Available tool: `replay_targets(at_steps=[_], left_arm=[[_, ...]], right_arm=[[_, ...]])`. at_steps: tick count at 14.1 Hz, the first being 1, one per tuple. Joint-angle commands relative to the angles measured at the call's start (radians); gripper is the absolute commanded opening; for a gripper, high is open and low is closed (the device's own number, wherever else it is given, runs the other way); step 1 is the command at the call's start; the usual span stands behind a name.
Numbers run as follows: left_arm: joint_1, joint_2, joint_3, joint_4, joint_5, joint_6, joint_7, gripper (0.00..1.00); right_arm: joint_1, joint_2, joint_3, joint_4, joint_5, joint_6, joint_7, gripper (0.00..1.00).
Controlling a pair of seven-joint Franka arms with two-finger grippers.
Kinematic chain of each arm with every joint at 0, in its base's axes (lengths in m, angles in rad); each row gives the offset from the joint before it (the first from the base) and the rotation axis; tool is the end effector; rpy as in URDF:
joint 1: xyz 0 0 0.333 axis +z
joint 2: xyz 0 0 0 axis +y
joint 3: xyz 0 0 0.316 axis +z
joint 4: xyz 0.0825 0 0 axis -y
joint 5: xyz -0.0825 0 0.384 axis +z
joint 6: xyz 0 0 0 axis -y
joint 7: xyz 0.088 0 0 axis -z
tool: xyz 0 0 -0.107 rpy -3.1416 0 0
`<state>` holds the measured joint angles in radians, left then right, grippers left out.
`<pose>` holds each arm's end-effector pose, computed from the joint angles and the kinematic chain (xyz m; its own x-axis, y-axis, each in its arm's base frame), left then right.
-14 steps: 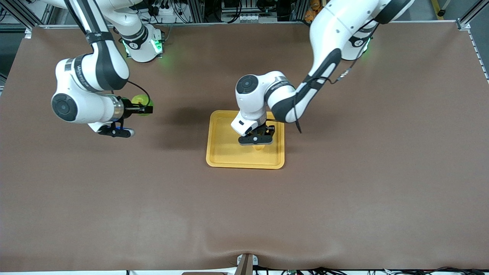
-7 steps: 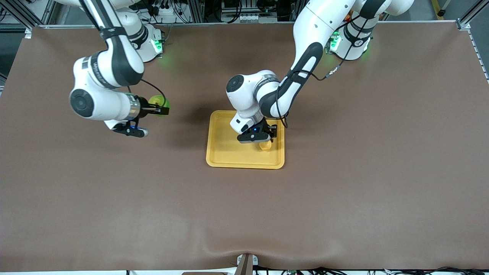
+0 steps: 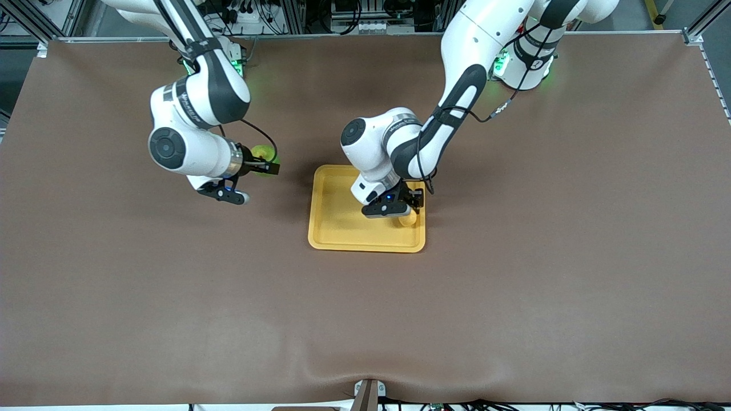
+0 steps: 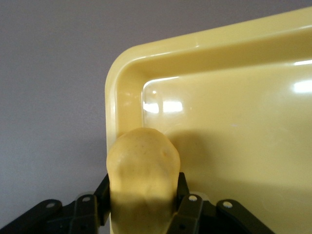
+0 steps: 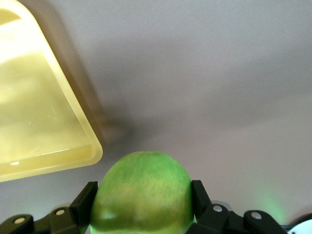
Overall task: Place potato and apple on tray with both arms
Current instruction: 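Lower the potato onto the tray and open the left gripper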
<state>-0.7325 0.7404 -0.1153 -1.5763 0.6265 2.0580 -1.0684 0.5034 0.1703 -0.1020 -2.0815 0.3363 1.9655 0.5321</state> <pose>0.4780 -0.4801 0.1923 0.9695 -0.1664 0.1799 -0.0730 -0.8968 -0.4364 0.4899 0.2320 0.3282 0.8863 -0.2689 -0.3770 -0.3119 -0.9484 -0.0568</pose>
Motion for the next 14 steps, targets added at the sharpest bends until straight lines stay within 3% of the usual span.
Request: replay_targets(at_steps=[1,3,7,9,10,12,14], left_arm=[[0.011,-0.006,-0.003,0.013,-0.011,-0.021,0.025,0.0],[0.015,-0.006,-0.001,0.015,-0.034,-0.021,0.033,0.12],[0.016,-0.009,-0.001,0.018,-0.04,-0.019,0.051,0.13],[0.016,-0.009,-0.001,0.018,-0.042,-0.019,0.047,0.19],[0.015,-0.007,-0.001,0.018,-0.042,-0.019,0.033,0.3],[0.015,-0.009,-0.001,0.018,-0.041,-0.019,0.041,1.0],[0.013,-0.009,-0.001,0.018,-0.039,-0.019,0.033,1.0]], right_arm=[[0.033,0.02,-0.008,0.038,0.023,-0.002,0.057,0.0],[0.049,0.031,-0.008,0.046,0.024,0.009,0.083,0.0],[0.092,0.063,-0.008,0.063,0.049,0.055,0.153,0.0],[0.109,0.078,-0.008,0.075,0.084,0.07,0.155,0.0],[0.112,0.083,-0.008,0.075,0.089,0.082,0.155,0.0],[0.13,0.098,-0.008,0.077,0.089,0.114,0.201,0.0],[0.147,0.115,-0.008,0.077,0.089,0.145,0.213,0.0]])
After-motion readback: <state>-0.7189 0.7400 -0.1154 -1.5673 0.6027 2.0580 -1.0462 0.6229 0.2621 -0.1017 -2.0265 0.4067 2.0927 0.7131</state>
